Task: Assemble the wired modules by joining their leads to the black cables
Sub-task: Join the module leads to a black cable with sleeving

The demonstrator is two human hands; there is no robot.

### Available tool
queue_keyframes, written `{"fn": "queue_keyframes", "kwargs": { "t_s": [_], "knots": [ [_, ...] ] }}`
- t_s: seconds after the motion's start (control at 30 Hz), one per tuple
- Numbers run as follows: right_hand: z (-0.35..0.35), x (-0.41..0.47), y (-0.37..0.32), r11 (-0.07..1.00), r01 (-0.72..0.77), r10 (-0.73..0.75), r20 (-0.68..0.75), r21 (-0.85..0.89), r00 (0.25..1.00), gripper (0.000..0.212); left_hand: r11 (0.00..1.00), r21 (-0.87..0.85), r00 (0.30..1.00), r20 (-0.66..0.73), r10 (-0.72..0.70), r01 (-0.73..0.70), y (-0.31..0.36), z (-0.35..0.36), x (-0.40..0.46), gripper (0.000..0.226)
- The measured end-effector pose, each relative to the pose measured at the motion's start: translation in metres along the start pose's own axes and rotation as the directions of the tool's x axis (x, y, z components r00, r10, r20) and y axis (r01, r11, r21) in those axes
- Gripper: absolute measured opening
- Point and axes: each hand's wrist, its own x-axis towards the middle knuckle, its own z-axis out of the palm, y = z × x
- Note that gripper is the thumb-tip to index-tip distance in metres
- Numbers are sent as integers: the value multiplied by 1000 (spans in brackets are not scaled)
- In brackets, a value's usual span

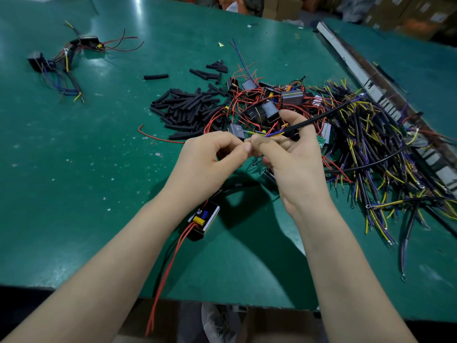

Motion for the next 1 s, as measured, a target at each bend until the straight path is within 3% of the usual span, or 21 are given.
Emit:
{"fn": "queue_keyframes", "kwargs": {
  "t_s": [0.17, 0.53, 0.9, 1.0],
  "knots": [
    [-1, 3, -2, 994, -10, 14, -37, 106, 999, 43, 996, -82, 999, 24, -45, 47, 1, -1, 2, 21],
    [-8, 6, -3, 983, -162, 155, 77, 82, 985, 18, 953, -281, 993, 69, -94, 110, 3, -4, 4, 21],
    [-9, 3, -1, 996, -21, 22, 5, -82, 1000, 17, 979, -196, 997, 50, -51, 60, -2, -2, 4, 19],
    [-10, 3, 0, 994, -51, 51, -11, -100, 999, 18, 989, -134, 997, 56, -46, 53, -3, -2, 4, 18]
  ]
}}
